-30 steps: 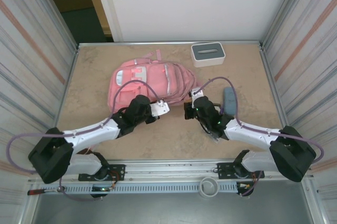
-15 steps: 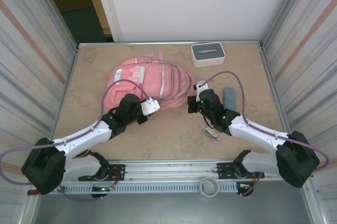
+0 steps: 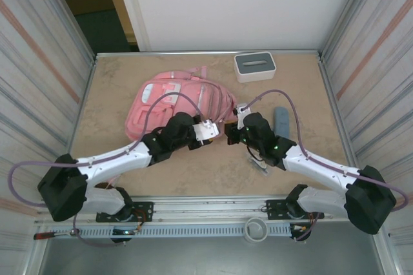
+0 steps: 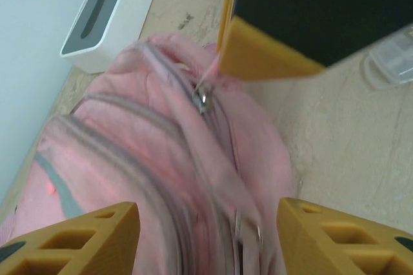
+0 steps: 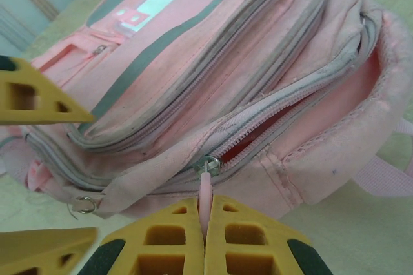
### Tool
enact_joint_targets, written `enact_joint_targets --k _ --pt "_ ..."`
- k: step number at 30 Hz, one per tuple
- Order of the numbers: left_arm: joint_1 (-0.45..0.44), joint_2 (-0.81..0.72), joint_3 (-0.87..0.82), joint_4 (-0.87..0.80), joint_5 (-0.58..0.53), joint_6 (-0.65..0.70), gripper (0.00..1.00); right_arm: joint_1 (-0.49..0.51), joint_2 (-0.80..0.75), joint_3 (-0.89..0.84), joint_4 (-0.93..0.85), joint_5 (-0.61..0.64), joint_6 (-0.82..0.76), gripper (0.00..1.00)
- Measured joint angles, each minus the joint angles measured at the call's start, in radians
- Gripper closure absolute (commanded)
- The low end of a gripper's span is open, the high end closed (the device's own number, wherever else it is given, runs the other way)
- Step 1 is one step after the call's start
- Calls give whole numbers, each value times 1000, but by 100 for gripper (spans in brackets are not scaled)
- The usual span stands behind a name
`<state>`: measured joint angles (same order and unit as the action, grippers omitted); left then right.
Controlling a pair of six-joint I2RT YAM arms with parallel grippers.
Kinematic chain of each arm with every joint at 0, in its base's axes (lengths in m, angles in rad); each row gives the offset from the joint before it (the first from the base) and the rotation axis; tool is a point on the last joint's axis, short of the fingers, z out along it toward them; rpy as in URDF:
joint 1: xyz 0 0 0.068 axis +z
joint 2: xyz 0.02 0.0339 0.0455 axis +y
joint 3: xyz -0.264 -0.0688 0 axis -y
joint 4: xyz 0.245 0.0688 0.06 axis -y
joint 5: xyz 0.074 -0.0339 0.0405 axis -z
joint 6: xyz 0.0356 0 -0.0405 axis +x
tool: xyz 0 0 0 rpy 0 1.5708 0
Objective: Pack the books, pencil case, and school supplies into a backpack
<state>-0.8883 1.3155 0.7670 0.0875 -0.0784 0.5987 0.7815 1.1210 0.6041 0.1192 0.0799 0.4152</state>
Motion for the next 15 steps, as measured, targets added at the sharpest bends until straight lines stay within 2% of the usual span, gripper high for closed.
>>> enact_joint_targets --k 3,11,12,15 --pt "-4 56 19 12 0 5 47 13 -7 0 -2 -3 3 100" --pt "-3 103 21 40 -19 14 96 21 -25 -4 -30 27 1 100" --pt "-2 101 20 43 -19 9 100 23 -33 -6 -40 40 -1 100" --pt "7 75 4 55 2 1 100 40 -60 -13 -64 97 -17 100"
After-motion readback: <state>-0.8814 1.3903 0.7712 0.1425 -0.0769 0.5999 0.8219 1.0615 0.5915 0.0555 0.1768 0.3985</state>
